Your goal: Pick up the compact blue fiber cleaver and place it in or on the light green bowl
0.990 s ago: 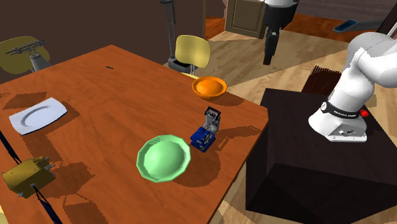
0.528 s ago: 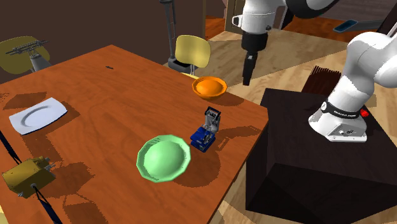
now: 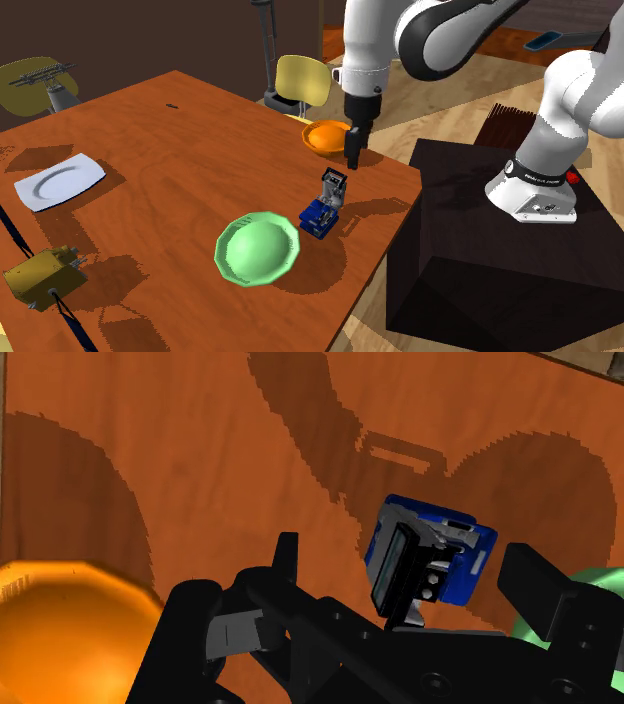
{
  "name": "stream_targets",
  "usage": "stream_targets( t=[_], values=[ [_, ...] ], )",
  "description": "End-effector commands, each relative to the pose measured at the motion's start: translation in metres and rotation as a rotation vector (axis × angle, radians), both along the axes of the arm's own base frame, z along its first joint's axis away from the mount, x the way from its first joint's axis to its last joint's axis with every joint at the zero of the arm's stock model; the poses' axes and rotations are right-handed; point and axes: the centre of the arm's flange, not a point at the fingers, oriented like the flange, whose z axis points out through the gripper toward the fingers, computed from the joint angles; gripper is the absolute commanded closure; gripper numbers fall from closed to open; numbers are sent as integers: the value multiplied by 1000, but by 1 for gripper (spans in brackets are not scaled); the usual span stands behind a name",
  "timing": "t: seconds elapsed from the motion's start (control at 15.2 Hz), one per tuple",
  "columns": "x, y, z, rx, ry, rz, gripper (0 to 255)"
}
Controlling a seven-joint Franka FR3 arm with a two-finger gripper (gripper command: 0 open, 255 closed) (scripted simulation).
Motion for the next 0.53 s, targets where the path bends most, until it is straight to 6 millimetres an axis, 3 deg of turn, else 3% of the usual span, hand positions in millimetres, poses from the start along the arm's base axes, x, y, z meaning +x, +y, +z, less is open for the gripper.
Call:
stream_targets(
  t=[0.0, 0.13, 0.46],
  values=[
    [13, 11, -17, 16, 0, -13, 0],
    [28, 22, -34, 31, 0, -26, 0],
    [28, 26, -57, 32, 0, -27, 0]
  ],
)
